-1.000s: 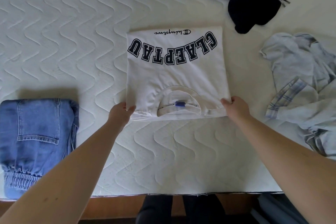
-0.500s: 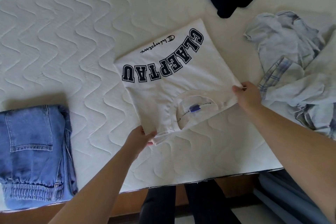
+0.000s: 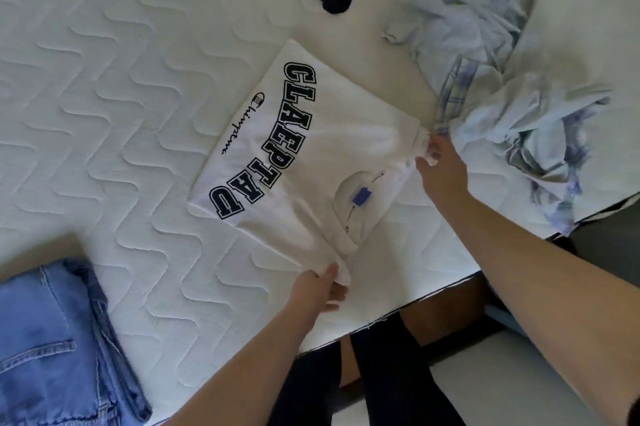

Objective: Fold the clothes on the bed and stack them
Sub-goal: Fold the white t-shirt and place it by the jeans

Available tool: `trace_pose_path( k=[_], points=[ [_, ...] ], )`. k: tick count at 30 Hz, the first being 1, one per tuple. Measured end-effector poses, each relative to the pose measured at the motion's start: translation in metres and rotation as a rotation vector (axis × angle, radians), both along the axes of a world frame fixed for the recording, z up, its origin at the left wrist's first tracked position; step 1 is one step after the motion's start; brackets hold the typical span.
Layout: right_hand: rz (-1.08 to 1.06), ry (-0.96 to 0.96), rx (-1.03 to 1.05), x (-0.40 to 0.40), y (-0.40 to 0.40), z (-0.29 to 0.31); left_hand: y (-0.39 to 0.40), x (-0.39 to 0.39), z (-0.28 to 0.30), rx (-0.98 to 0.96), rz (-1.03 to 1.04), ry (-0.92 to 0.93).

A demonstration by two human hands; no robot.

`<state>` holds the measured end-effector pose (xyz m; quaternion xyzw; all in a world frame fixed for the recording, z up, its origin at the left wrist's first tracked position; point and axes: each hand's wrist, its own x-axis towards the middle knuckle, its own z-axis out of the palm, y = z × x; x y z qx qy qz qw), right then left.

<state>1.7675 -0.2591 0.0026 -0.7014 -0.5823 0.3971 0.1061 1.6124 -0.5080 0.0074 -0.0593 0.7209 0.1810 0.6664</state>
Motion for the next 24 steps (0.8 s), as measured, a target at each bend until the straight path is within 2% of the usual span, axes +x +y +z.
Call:
trace_pose_path(
  k=[3,6,8,10,14,19,21,24],
  points=[
    [-0.096,0.089,-0.022,0.002,-0.043,0.000,0.005,-0.027,0.012,-0.027,-0.327,-0.041],
    [-0.257,0.153,-0.201,-0.008,-0.086,-0.004,0.010,-0.062,0.024,-0.063,-0.677,-0.125],
    [-0.282,0.096,-0.303,-0.019,-0.114,-0.006,0.020,-0.081,0.029,-0.022,-0.830,-0.110],
    [-0.260,0.036,-0.336,-0.029,-0.142,-0.008,0.036,-0.095,0.029,0.124,-0.917,0.029],
    [-0.292,0.000,-0.439,-0.041,-0.187,-0.005,0.078,-0.104,0.029,0.432,-0.935,0.317],
    [-0.172,-0.098,-0.636,-0.045,-0.213,0.003,0.137,-0.088,0.021,0.647,-1.003,0.457],
    [-0.220,0.008,-0.771,-0.049,-0.222,0.007,0.156,-0.080,0.016,0.746,-1.092,0.538],
    [-0.512,0.337,-0.885,-0.055,-0.237,0.007,0.176,-0.065,0.008,0.946,-1.277,0.633]
  ],
)
